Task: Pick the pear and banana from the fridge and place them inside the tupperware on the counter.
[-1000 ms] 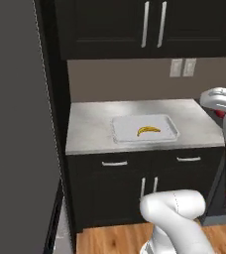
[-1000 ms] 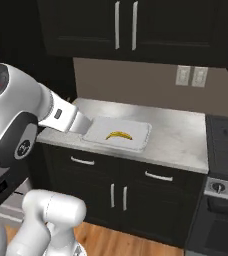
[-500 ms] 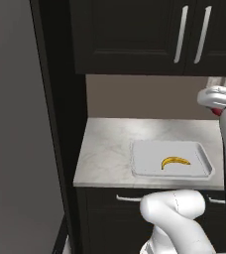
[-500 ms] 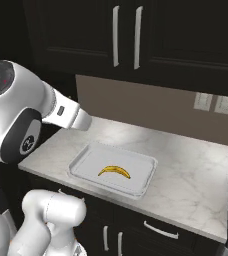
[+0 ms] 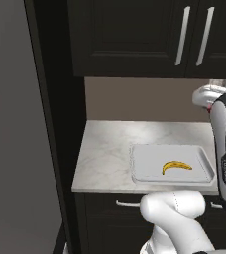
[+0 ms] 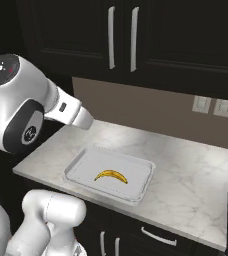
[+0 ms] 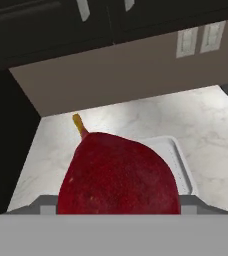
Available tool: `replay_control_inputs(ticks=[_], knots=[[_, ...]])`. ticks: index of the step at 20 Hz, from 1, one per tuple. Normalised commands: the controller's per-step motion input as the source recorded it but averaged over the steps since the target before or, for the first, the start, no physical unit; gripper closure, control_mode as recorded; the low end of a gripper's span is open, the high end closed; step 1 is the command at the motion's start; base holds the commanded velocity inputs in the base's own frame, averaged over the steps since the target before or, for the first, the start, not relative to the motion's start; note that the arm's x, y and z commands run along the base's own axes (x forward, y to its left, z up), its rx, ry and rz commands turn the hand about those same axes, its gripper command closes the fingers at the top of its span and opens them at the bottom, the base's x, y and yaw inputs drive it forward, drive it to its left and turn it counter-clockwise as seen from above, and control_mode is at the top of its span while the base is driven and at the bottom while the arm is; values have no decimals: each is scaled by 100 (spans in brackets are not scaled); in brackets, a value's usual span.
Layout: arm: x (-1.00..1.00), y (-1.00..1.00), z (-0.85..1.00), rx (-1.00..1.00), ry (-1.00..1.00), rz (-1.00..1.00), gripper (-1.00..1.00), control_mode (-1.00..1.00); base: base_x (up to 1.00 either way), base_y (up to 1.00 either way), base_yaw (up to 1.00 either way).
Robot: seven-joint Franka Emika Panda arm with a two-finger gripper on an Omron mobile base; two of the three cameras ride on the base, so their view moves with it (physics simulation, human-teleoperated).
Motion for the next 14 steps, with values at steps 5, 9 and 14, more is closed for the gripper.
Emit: replay_control_inputs(ticks=[5, 9, 14], knots=[[48, 0, -35, -5, 49, -3, 100, -100, 0, 0, 0], [32, 0, -56, -5, 36, 0, 100, -100, 0, 0, 0], [21, 0, -61, -1, 21, 9, 100, -100, 0, 0, 0]])
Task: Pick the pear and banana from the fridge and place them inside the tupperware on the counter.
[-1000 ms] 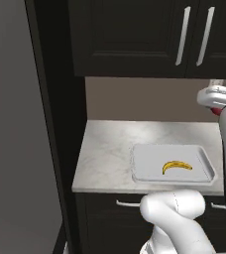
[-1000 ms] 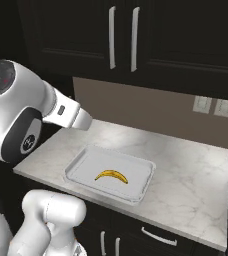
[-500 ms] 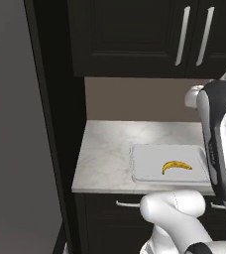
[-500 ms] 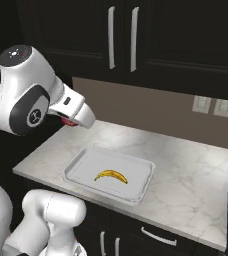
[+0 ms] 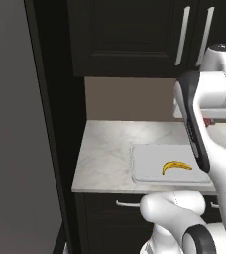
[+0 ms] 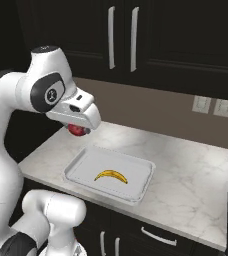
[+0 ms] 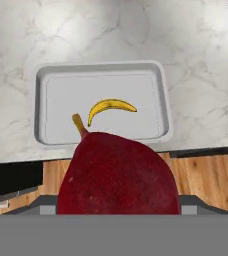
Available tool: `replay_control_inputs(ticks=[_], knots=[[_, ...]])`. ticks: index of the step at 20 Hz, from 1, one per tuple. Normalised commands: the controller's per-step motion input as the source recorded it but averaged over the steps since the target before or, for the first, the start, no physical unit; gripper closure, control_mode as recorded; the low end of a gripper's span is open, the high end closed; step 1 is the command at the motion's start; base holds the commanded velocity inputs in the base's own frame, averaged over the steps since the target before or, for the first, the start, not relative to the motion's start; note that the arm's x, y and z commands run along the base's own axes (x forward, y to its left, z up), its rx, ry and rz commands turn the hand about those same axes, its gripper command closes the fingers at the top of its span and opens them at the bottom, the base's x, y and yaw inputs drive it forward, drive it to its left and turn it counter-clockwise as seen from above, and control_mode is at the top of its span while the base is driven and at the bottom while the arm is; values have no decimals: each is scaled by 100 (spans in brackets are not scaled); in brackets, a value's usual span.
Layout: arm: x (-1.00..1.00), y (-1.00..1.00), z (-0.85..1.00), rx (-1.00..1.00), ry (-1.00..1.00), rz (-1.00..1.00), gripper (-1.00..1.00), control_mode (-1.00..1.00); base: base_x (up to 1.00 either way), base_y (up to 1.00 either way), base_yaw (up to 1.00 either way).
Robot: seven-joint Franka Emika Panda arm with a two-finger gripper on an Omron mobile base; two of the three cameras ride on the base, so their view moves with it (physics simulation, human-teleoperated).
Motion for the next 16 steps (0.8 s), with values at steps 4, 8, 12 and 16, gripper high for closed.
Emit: replay_control_inputs(ticks=[4, 8, 12, 16], knots=[[18, 0, -65, -1, 18, 19, 100, -100, 0, 0, 0], [24, 0, -63, -2, 20, 18, 100, -100, 0, 0, 0], [39, 0, -58, 0, 18, 18, 100, -100, 0, 0, 0], [48, 0, -55, 0, 6, 20, 100, -100, 0, 0, 0]])
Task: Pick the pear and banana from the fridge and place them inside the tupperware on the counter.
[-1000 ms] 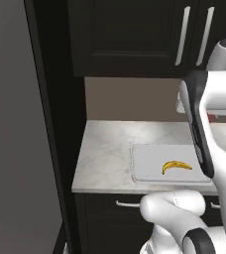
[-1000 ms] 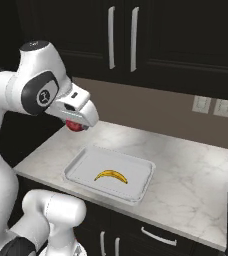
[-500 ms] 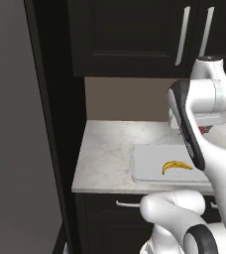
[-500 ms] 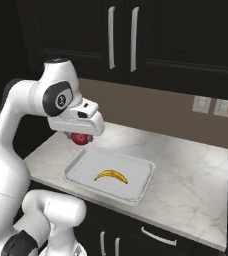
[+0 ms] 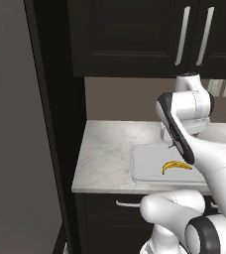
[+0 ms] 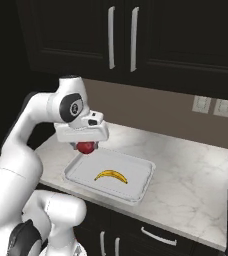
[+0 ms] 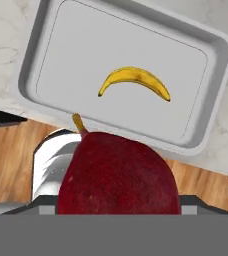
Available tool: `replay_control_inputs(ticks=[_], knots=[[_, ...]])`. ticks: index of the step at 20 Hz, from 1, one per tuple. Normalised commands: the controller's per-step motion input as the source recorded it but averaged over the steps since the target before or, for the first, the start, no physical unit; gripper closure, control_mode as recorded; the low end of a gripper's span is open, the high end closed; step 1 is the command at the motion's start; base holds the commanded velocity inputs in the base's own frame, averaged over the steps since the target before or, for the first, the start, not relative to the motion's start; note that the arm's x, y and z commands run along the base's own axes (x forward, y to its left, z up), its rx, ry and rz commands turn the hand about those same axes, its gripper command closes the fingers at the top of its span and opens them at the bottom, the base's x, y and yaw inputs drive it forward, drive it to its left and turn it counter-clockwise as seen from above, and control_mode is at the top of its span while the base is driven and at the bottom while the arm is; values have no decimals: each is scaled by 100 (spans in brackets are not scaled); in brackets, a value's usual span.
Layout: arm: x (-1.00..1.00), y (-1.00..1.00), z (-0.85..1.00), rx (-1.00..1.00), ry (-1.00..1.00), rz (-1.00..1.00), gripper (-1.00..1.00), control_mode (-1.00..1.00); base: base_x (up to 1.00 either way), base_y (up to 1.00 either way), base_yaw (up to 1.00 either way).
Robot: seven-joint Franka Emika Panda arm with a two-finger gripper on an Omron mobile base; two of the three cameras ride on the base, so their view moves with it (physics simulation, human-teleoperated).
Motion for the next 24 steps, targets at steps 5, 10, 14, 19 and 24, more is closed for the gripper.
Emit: replay_control_inputs(ticks=[5, 10, 14, 19, 24], knots=[[46, 0, -56, 0, 0, 23, 100, -100, 0, 0, 0], [40, 0, -56, 0, 0, 22, 100, -100, 0, 0, 0], [47, 0, -47, 0, 0, 19, 100, -100, 0, 0, 0], [40, 0, -45, 0, 0, 19, 100, -100, 0, 0, 0], [30, 0, -43, 0, 2, 19, 100, -100, 0, 0, 0]])
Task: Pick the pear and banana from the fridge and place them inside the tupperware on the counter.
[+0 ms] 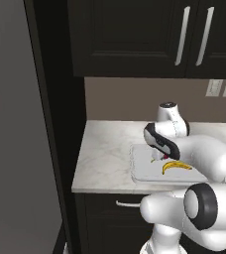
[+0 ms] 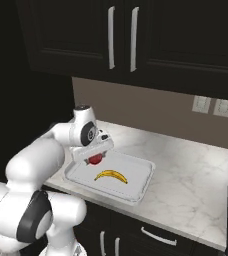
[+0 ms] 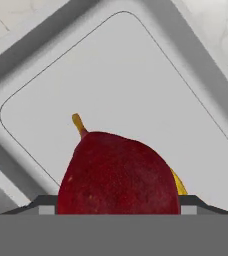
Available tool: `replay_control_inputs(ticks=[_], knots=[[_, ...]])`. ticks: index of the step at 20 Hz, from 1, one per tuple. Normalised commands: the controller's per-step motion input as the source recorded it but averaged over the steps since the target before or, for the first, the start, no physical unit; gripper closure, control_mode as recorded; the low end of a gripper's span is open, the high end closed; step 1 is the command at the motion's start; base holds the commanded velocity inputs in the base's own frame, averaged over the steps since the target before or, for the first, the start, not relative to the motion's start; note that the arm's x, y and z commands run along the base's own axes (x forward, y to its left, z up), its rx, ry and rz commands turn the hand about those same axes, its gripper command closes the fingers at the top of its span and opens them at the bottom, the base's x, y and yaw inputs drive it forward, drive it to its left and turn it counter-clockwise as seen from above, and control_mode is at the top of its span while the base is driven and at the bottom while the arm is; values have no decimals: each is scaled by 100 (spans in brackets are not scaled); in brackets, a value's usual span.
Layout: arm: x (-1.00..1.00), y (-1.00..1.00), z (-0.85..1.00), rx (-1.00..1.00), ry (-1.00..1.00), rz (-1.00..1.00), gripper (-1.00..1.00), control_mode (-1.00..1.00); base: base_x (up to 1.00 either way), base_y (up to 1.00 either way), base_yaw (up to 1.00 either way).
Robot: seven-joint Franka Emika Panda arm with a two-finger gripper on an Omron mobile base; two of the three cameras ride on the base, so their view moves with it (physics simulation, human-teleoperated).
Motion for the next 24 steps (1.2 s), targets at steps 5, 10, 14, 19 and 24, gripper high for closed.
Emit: replay_control_inputs(ticks=[5, 10, 14, 19, 24], knots=[[28, 0, -40, 0, 7, 18, 100, -100, 0, 0, 0], [27, 0, -38, 0, 7, 17, 100, -100, 0, 0, 0], [29, 0, -34, 0, 5, 14, 100, -100, 0, 0, 0], [27, 0, -35, 0, 7, 12, 100, -100, 0, 0, 0], [5, 0, -40, 0, 1, 12, 100, -100, 0, 0, 0]])
